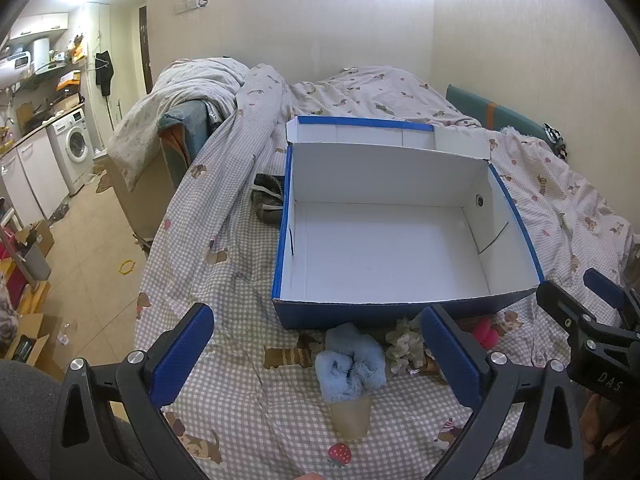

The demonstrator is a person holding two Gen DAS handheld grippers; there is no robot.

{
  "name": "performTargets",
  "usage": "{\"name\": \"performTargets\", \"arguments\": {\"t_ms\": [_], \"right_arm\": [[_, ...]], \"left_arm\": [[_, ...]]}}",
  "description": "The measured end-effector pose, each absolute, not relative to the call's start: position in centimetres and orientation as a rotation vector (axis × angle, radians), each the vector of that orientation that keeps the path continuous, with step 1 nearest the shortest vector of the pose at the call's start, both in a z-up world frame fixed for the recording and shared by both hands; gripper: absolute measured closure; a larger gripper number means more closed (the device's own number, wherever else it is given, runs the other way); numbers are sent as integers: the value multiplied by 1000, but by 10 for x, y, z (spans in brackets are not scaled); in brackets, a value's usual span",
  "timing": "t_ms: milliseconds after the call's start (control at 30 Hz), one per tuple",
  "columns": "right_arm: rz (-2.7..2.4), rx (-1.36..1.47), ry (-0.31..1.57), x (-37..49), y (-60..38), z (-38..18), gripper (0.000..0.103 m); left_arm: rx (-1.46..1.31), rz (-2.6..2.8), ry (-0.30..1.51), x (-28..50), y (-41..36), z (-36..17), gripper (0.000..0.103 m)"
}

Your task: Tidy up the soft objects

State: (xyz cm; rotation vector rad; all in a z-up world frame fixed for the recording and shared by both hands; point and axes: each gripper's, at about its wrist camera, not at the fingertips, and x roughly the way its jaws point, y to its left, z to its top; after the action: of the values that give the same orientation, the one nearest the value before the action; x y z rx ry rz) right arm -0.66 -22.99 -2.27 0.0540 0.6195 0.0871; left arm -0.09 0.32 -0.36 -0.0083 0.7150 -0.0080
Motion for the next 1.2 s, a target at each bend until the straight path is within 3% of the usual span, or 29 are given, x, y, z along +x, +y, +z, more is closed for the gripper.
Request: {"name": "performTargets", "arguments": {"t_ms": [1200], "right_arm": [[88, 58, 622, -5, -230, -22, 0]], "left_arm": [[-4, 2, 713, -1, 7, 1, 0]]}}
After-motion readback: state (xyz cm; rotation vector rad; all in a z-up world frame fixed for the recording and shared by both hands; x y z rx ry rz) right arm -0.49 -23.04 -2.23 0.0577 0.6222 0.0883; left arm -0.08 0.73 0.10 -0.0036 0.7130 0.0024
